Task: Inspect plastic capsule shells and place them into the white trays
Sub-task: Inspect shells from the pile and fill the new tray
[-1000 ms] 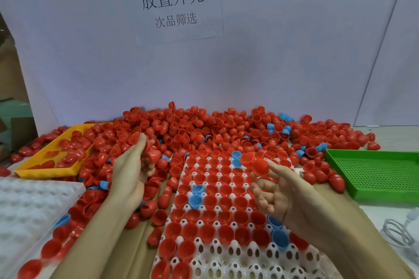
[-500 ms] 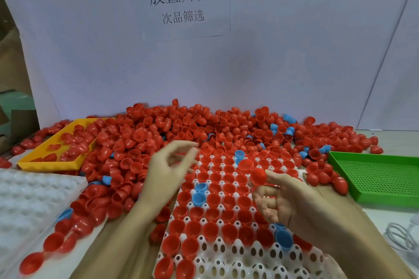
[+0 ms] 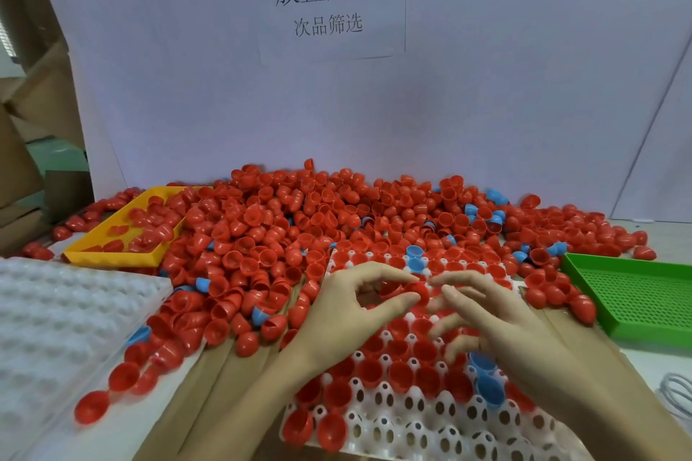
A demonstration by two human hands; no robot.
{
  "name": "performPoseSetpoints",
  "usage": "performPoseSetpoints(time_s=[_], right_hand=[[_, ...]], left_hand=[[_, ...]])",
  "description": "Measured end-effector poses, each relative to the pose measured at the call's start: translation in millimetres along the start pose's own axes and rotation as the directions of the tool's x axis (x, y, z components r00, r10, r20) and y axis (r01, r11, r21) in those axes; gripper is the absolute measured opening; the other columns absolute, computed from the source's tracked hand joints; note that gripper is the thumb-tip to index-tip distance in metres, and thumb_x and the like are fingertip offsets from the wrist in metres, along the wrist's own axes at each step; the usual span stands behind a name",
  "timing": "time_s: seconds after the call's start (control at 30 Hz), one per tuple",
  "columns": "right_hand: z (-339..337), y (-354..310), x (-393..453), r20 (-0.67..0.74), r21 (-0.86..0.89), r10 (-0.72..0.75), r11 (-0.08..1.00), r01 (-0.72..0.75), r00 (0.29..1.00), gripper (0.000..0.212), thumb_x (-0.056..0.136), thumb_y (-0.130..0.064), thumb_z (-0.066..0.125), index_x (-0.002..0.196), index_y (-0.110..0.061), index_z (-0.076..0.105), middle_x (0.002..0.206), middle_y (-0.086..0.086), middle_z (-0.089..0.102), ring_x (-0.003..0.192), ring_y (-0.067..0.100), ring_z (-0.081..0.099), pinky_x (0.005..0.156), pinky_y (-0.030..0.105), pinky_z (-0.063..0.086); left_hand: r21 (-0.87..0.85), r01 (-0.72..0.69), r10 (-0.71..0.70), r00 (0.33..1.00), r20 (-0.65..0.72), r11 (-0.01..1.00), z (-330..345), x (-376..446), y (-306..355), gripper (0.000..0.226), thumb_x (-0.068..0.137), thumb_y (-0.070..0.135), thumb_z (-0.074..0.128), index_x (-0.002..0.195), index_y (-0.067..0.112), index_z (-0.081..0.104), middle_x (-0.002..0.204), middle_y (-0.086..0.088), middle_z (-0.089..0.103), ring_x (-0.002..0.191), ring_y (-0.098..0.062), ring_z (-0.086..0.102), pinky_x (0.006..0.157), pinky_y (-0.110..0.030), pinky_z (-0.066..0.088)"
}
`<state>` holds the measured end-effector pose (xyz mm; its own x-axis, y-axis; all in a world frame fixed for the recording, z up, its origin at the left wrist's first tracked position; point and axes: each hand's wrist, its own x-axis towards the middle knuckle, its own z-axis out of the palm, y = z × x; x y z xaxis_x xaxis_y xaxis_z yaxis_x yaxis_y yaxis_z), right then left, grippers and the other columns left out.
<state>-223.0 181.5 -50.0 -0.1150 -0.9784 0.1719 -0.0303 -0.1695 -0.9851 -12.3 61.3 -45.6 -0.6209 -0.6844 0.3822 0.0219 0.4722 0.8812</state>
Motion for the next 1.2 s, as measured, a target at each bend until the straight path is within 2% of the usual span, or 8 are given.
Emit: performPoseSetpoints(time_s=[0.23, 0.4, 0.53, 0.7, 0.9, 1.0, 1.13, 1.2], right_hand=[[34, -22, 8, 0.061, -0.526, -0.219, 0.822, 0.218, 0.974, 0.024, 0.098, -0.019, 0.072, 0.119, -0.032, 0.068, 0.114, -0.014, 0.072, 0.097, 0.016, 0.076, 0.077, 0.031, 0.064], [51, -12, 2, 0.021, -0.435, -0.167, 0.886, 0.159, 0.986, 0.019, 0.099, -0.007, 0.071, 0.112, -0.019, 0.068, 0.107, -0.01, 0.075, 0.091, 0.018, 0.079, 0.078, 0.032, 0.065], [53, -11, 5, -0.097, -0.431, -0.179, 0.894, 0.121, 0.979, 0.02, 0.098, 0.003, 0.068, 0.104, -0.016, 0.072, 0.101, -0.004, 0.077, 0.084, 0.019, 0.08, 0.078, 0.038, 0.066], [57, -13, 15, -0.23, -0.496, -0.236, 0.863, 0.095, 0.944, 0.025, 0.094, -0.005, 0.075, 0.103, -0.019, 0.057, 0.093, 0.001, 0.074, 0.076, 0.019, 0.076, 0.068, 0.038, 0.065], [61, -5, 20, -0.152, -0.496, -0.214, 0.861, 0.113, 0.965, 0.02, 0.101, -0.005, 0.064, 0.119, -0.016, 0.064, 0.113, -0.005, 0.072, 0.1, 0.008, 0.075, 0.089, 0.031, 0.062], [61, -3, 19, -0.119, -0.541, -0.197, 0.835, 0.103, 0.973, 0.015, 0.101, -0.008, 0.067, 0.113, -0.014, 0.075, 0.104, -0.006, 0.078, 0.099, 0.005, 0.075, 0.092, 0.03, 0.061], [58, -9, 19, -0.092, -0.409, -0.105, 0.911, 0.059, 0.99, 0.015, 0.103, -0.021, 0.067, 0.11, -0.019, 0.08, 0.1, -0.007, 0.081, 0.1, 0.007, 0.076, 0.091, 0.024, 0.059], [58, -9, 19, -0.084, -0.507, -0.146, 0.858, 0.084, 0.986, 0.012, 0.099, -0.018, 0.072, 0.107, -0.02, 0.081, 0.096, -0.01, 0.08, 0.095, 0.0, 0.075, 0.088, 0.016, 0.058]], left_hand=[[-0.118, 0.062, -0.057, 0.997, 0.044, 0.991, -14, 3, -1, 0.027, 0.084, 0.022, 0.089, 0.108, 0.019, 0.077, 0.105, 0.0, 0.08, 0.091, -0.022, 0.079, 0.083, -0.025, 0.061], [-0.115, 0.067, -0.057, 0.994, 0.089, 0.991, -25, 0, 1, 0.02, 0.086, 0.03, 0.087, 0.104, 0.024, 0.078, 0.094, 0.004, 0.077, 0.08, -0.008, 0.072, 0.077, -0.019, 0.056], [-0.123, 0.099, -0.078, 0.983, 0.169, 0.987, -27, -3, 1, 0.018, 0.099, 0.039, 0.072, 0.105, 0.023, 0.078, 0.103, -0.001, 0.078, 0.097, -0.018, 0.076, 0.091, -0.029, 0.059], [-0.179, 0.146, -0.094, 0.959, 0.268, 0.973, -28, -6, 0, 0.016, 0.09, 0.024, 0.085, 0.102, 0.019, 0.076, 0.103, -0.004, 0.079, 0.099, -0.022, 0.078, 0.087, -0.023, 0.058], [-0.142, 0.101, -0.093, 0.994, 0.064, 0.985, -28, -1, -8, 0.011, 0.087, 0.006, 0.083, 0.093, 0.012, 0.076, 0.093, -0.004, 0.079, 0.089, -0.02, 0.078, 0.083, -0.022, 0.058], [-0.115, 0.081, -0.073, 0.995, 0.069, 0.99, -29, -1, -9, 0.012, 0.086, 0.009, 0.085, 0.093, 0.012, 0.076, 0.092, -0.005, 0.079, 0.088, -0.022, 0.079, 0.082, -0.023, 0.059], [-0.067, 0.056, -0.053, 0.998, 0.042, 0.996, -29, -1, -11, 0.012, 0.085, 0.007, 0.085, 0.088, 0.014, 0.075, 0.085, -0.007, 0.078, 0.082, -0.026, 0.079, 0.079, -0.028, 0.063], [-0.004, 0.055, -0.055, 0.997, 0.051, 0.998, -26, -1, -13, 0.012, 0.085, 0.003, 0.083, 0.086, 0.011, 0.073, 0.083, -0.007, 0.077, 0.081, -0.025, 0.078, 0.079, -0.031, 0.064]])
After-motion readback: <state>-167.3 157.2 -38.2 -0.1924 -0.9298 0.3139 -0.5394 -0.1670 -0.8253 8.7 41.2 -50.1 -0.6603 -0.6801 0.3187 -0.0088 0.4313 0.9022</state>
